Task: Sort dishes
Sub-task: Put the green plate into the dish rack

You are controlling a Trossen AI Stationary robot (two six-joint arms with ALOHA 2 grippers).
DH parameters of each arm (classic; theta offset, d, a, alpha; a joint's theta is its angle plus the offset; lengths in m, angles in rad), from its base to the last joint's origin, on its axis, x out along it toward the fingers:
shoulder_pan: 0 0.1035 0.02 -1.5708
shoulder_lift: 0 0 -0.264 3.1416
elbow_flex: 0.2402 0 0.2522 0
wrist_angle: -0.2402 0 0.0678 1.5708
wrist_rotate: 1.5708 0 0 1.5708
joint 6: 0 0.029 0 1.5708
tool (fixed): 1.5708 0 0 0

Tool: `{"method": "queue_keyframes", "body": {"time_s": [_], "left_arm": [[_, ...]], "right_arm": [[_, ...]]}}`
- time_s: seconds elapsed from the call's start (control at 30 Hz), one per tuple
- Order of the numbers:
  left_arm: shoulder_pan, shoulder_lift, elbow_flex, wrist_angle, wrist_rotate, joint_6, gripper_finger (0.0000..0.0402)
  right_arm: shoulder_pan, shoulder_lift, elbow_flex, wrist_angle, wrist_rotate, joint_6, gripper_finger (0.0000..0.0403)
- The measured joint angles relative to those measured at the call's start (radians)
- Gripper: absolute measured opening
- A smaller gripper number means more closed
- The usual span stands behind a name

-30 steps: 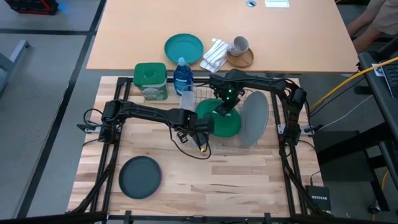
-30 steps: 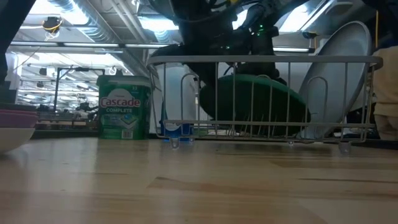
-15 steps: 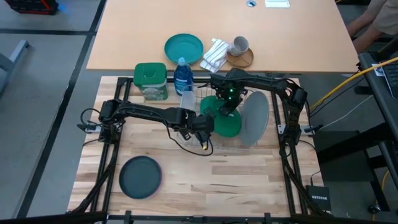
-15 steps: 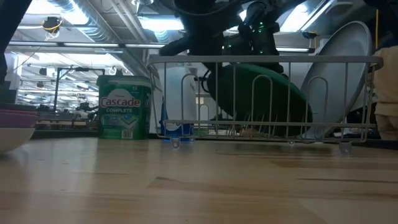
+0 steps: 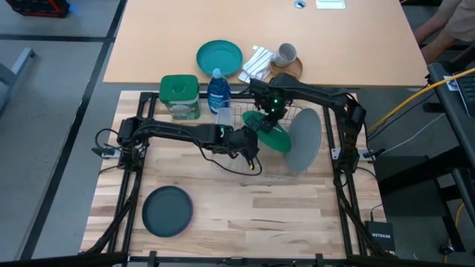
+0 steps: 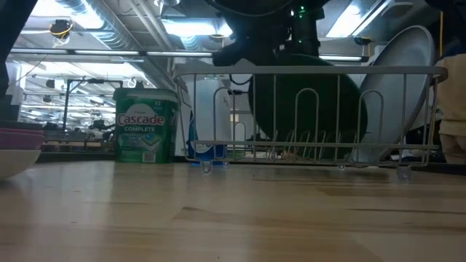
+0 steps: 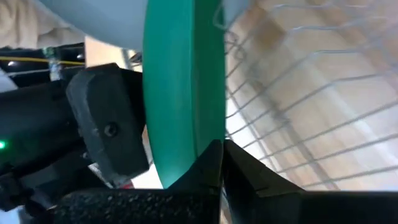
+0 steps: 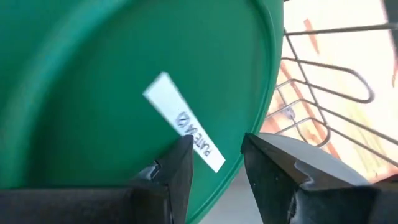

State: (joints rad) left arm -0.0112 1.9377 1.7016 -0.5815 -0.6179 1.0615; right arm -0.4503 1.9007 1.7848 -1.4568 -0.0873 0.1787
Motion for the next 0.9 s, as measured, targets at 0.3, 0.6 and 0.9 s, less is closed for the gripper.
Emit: {"method": "queue_keyframes", "body": {"time_s": [0.3, 0.6, 0.9], "left_arm": [[0.059, 0.001, 0.0, 0.115, 0.008, -0.005, 0.0003], [0.077, 0.002, 0.0, 0.13, 0.013, -0.006, 0.0003], [0.1, 0.002, 0.0, 0.129, 0.019, -0.007, 0.0003]], "right_arm": [[-0.001, -0.001, 0.091, -0.083, 0.066, -0.004, 0.0147], [-0.001, -0.006, 0.115, -0.114, 0.146, -0.009, 0.0147], [-0.002, -0.057, 0.115, -0.114, 0.234, -0.014, 0.0147]]}}
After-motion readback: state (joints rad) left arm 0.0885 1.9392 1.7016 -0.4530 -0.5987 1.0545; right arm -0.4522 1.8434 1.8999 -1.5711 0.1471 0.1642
